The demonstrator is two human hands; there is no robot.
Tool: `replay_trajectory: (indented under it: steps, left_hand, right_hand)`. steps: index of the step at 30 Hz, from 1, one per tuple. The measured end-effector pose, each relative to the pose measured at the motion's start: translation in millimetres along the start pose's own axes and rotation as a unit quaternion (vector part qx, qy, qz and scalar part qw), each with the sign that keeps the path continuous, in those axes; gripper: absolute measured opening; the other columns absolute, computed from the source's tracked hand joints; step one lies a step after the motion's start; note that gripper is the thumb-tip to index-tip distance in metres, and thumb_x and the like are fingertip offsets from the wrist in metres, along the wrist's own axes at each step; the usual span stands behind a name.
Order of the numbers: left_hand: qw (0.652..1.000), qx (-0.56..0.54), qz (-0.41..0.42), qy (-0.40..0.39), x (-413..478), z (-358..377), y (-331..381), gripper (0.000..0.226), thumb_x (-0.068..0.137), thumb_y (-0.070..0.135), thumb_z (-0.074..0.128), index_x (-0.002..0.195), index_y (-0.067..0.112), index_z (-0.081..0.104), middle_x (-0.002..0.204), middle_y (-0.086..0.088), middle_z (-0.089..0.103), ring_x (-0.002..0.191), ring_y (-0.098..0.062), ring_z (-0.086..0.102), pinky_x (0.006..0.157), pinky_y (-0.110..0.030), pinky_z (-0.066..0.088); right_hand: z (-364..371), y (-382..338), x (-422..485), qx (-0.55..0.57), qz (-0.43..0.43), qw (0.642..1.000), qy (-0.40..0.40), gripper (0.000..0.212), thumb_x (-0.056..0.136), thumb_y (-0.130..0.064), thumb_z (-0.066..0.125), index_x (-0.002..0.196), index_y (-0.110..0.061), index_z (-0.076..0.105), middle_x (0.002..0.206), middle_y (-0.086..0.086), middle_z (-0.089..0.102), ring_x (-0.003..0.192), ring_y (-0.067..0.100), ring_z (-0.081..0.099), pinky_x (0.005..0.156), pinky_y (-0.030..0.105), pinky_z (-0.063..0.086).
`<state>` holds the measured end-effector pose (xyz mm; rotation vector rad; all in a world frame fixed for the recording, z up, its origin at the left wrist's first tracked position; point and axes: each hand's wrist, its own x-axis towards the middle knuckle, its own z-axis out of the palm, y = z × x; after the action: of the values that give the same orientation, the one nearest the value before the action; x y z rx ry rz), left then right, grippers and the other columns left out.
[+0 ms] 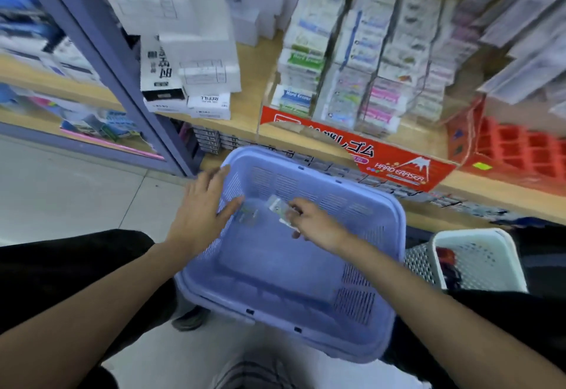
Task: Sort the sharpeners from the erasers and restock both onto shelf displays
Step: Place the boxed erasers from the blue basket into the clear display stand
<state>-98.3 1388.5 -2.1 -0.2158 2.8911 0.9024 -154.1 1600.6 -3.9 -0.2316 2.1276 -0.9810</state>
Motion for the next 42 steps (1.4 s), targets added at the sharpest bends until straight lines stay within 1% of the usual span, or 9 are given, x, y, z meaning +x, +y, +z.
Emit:
replay_trajectory:
  steps: [6, 13, 18, 23, 26, 30, 33, 36, 42]
  left_hand:
    - [0.966, -0.203, 0.114, -0.114, 10.2, -47.2, 81.2, 0.049, 0.073, 0.046, 0.063, 0.120, 0.040, 0.050, 0.109, 0.006, 0.060, 0.093, -0.003, 0.062, 0.094, -0.031, 0.048]
    - [0.941, -0.266, 0.176, -0.113, 30.0, -82.3, 134.3, 0.028, 0.075, 0.043, 0.074, 0.100, 0.038, 0.062, 0.082, 0.013, 0.055, 0.075, -0.004, 0.056, 0.077, -0.016, 0.044]
    - [0.924, -0.346, 0.148, -0.062, 44.3, -115.1, 153.9, 0.028, 0.068, 0.031, 0.076, 0.093, 0.034, 0.064, 0.080, -0.003, 0.057, 0.071, -0.005, 0.058, 0.068, -0.012, 0.045]
    - [0.913, -0.378, 0.137, -0.060, 48.4, -110.3, 160.0, 0.026, 0.068, 0.028, 0.076, 0.088, 0.039, 0.065, 0.082, 0.004, 0.064, 0.075, -0.008, 0.060, 0.075, -0.019, 0.049]
    - [0.911, -0.392, 0.118, -0.058, 55.4, -110.1, 163.7, 0.029, 0.065, 0.031, 0.078, 0.090, 0.035, 0.063, 0.077, 0.011, 0.063, 0.073, -0.002, 0.060, 0.072, -0.014, 0.048]
    - [0.918, -0.382, 0.096, -0.057, 60.0, -104.0, 165.9, 0.030, 0.065, 0.028, 0.077, 0.092, 0.030, 0.065, 0.081, -0.006, 0.062, 0.074, -0.006, 0.060, 0.073, -0.018, 0.049]
    - [0.918, -0.385, 0.068, -0.067, 63.6, -97.3, 164.6, 0.029, 0.065, 0.025, 0.075, 0.093, 0.026, 0.066, 0.065, 0.010, 0.060, 0.064, -0.001, 0.058, 0.066, -0.011, 0.045]
    - [0.909, -0.405, 0.041, -0.089, 64.2, -91.9, 165.6, 0.031, 0.064, 0.021, 0.072, 0.094, 0.022, 0.065, 0.067, 0.010, 0.066, 0.065, -0.001, 0.062, 0.066, -0.010, 0.046]
    - [0.907, -0.405, 0.024, -0.115, 63.2, -84.0, 164.7, 0.030, 0.063, 0.027, 0.083, 0.087, 0.030, 0.066, 0.090, -0.013, 0.069, 0.079, -0.020, 0.067, 0.077, -0.027, 0.050]
  right_hand:
    - [-71.7, -58.2, -66.6, -0.060, -0.109, 0.992, 0.004, 0.010, 0.099, -0.021, 0.044, 0.101, -0.017, 0.054, 0.080, -0.003, 0.051, 0.066, 0.011, 0.056, 0.067, 0.035, 0.045]
    - [-118.2, -88.0, -96.7, -0.058, -0.175, 0.981, 0.056, 0.010, 0.095, -0.022, 0.054, 0.104, -0.020, 0.059, 0.089, 0.001, 0.061, 0.071, 0.015, 0.057, 0.072, 0.032, 0.046]
    - [-153.6, -88.1, -103.9, 0.019, -0.235, 0.961, 0.145, 0.048, 0.075, -0.036, 0.075, 0.118, -0.029, 0.055, 0.116, -0.008, 0.060, 0.108, 0.002, 0.055, 0.093, 0.014, 0.039]
    - [-146.7, -90.5, -93.8, 0.066, -0.286, 0.930, 0.220, 0.036, 0.073, -0.020, 0.078, 0.101, -0.028, 0.059, 0.079, -0.028, 0.058, 0.065, -0.004, 0.049, 0.059, 0.006, 0.035]
    - [-145.7, -93.5, -90.0, 0.062, -0.302, 0.915, 0.260, 0.032, 0.073, -0.022, 0.078, 0.096, -0.032, 0.059, 0.087, -0.023, 0.058, 0.066, -0.006, 0.049, 0.060, 0.005, 0.035]
    - [-144.4, -84.2, -78.9, -0.035, -0.292, 0.908, 0.298, 0.027, 0.075, -0.034, 0.073, 0.099, -0.027, 0.063, 0.089, -0.024, 0.060, 0.082, -0.008, 0.052, 0.070, 0.005, 0.037]
    - [-141.6, -76.1, -73.4, -0.147, -0.299, 0.885, 0.324, 0.037, 0.080, -0.042, 0.061, 0.103, -0.014, 0.066, 0.090, -0.013, 0.057, 0.085, 0.003, 0.054, 0.074, 0.013, 0.041]
    - [-139.0, -74.2, -78.1, -0.133, -0.291, 0.894, 0.313, 0.038, 0.081, -0.040, 0.060, 0.108, -0.014, 0.063, 0.094, -0.006, 0.057, 0.087, 0.007, 0.053, 0.076, 0.019, 0.042]
    - [-128.6, -73.1, -81.2, -0.123, -0.261, 0.895, 0.340, 0.046, 0.080, -0.042, 0.063, 0.121, -0.033, 0.046, 0.094, -0.030, 0.048, 0.086, -0.010, 0.051, 0.078, 0.013, 0.042]
